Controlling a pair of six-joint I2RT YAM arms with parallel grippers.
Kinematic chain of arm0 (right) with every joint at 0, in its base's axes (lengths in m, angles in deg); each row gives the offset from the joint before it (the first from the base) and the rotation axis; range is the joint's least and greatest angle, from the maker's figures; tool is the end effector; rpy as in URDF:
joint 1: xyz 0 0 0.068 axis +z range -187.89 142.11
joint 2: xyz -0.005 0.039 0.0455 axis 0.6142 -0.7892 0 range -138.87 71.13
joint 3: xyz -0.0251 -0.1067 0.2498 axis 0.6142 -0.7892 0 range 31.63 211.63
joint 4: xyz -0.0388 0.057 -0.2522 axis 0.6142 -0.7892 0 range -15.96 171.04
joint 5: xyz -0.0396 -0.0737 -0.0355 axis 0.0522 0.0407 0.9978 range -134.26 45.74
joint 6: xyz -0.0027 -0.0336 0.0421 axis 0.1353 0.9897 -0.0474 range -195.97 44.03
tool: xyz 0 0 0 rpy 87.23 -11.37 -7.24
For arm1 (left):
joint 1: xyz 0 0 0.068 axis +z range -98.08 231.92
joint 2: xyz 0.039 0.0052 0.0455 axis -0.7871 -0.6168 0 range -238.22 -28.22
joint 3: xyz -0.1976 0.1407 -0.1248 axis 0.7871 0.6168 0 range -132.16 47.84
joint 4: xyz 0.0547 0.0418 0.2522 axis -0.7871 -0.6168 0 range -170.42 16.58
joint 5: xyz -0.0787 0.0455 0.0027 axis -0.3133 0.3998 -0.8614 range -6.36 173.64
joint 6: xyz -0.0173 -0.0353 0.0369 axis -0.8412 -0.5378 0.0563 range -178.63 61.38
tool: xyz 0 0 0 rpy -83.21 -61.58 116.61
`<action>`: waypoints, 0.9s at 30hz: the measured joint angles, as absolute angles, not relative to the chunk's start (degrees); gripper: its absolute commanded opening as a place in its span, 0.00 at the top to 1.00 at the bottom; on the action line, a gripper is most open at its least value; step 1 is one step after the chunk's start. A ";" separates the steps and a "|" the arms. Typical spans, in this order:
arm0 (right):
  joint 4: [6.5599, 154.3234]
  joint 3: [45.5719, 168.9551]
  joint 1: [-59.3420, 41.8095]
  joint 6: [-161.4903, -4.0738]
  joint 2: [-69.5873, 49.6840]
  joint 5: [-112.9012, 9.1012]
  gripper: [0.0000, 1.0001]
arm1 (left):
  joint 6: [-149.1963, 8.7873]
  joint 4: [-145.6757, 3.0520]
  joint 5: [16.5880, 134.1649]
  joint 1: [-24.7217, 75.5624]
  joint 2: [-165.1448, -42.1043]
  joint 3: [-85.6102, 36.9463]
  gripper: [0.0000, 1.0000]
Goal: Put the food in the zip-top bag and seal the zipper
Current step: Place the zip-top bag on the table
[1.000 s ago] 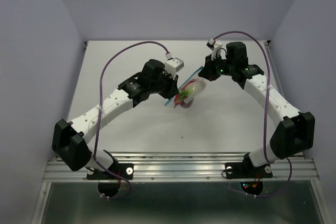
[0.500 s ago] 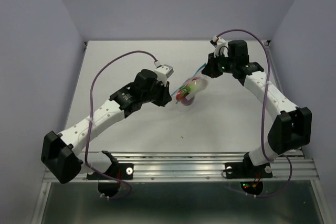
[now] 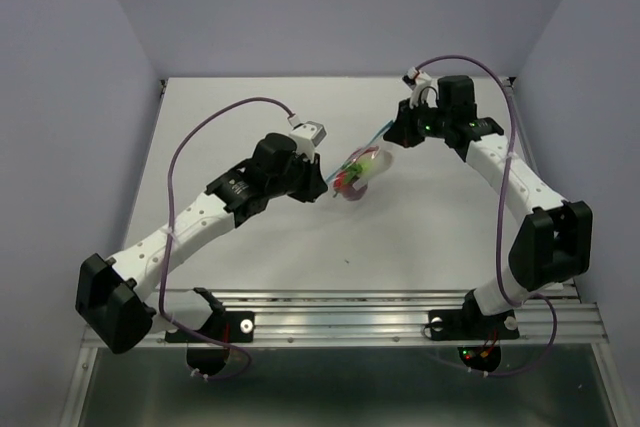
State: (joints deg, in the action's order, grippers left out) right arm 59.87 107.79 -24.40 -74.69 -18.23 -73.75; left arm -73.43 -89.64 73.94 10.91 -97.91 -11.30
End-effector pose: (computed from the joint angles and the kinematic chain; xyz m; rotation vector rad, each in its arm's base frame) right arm 0.3421 0.1001 0.3206 -0.5694 2.0831 0.6799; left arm 0.2057 -0.1866 0.3260 0.5880 2.0391 -0.7692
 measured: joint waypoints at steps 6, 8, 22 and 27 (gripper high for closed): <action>62.25 107.79 -26.84 -74.73 -18.04 -76.53 0.99 | -75.49 -87.26 73.79 11.17 -102.30 -13.07 0.49; 63.21 107.79 -27.92 -74.82 -18.04 -75.83 0.99 | -76.03 -88.31 73.83 11.19 -104.51 -13.88 0.29; 69.05 106.83 -30.34 -79.85 -22.34 -70.08 0.00 | -78.70 -92.42 75.85 16.15 -111.61 -19.80 0.01; 68.22 110.17 -30.34 -81.66 -26.10 -64.25 0.00 | -79.18 -91.17 74.82 19.25 -111.64 -19.80 0.01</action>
State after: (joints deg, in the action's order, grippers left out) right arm 68.22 110.17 -30.34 -81.66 -26.10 -64.25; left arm -79.18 -91.17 74.82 19.25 -111.64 -19.80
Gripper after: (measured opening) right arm 0.995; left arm 0.986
